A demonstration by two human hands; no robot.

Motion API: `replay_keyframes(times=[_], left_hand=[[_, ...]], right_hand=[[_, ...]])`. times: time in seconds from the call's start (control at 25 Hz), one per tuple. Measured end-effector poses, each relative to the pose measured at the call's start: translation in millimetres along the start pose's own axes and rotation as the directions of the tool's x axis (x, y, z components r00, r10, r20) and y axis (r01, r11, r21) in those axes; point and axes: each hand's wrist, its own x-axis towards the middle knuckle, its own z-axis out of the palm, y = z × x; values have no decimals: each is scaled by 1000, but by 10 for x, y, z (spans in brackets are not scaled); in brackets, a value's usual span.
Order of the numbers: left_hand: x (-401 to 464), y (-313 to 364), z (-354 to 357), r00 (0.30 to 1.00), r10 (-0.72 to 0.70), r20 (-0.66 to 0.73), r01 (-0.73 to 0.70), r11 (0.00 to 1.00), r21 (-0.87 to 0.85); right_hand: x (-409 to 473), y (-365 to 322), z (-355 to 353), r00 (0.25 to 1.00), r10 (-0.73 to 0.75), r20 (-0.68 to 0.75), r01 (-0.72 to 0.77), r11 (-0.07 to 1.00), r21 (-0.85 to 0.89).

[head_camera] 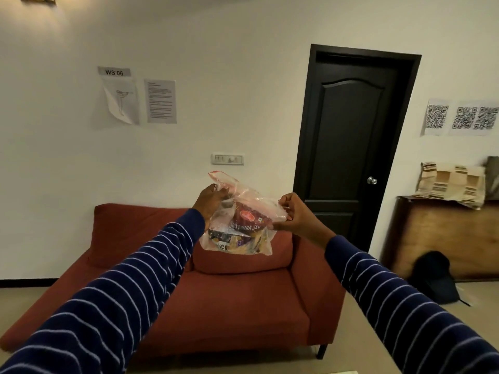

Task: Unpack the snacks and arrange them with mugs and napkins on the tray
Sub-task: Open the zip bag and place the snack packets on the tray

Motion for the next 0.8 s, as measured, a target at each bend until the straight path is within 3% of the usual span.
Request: replay_keyframes(times=[0.16,0.28,0.44,0.6,0.8], left_hand=[[-8,-2,275,996,73,48,-75,996,38],[-44,-55,498,988,139,63,-144,985,92],[-105,-81,741,983,179,32,-181,977,115],[-111,-65,862,980,198,-10,-192,961,200],[-136,-44,824,972,237,-2,-233,957,171]], right_hand=[[48,-60,-356,998,40,-57,-43,998,-42],[188,-104,-441,988,-29,-153,-13,964,-264],[409,-289,-371,986,-160,-53,114,865,-488],[565,-384,-225,987,-159,15,147,870,-471],[592,-467,-74,966,-228,119,256,890,-378]])
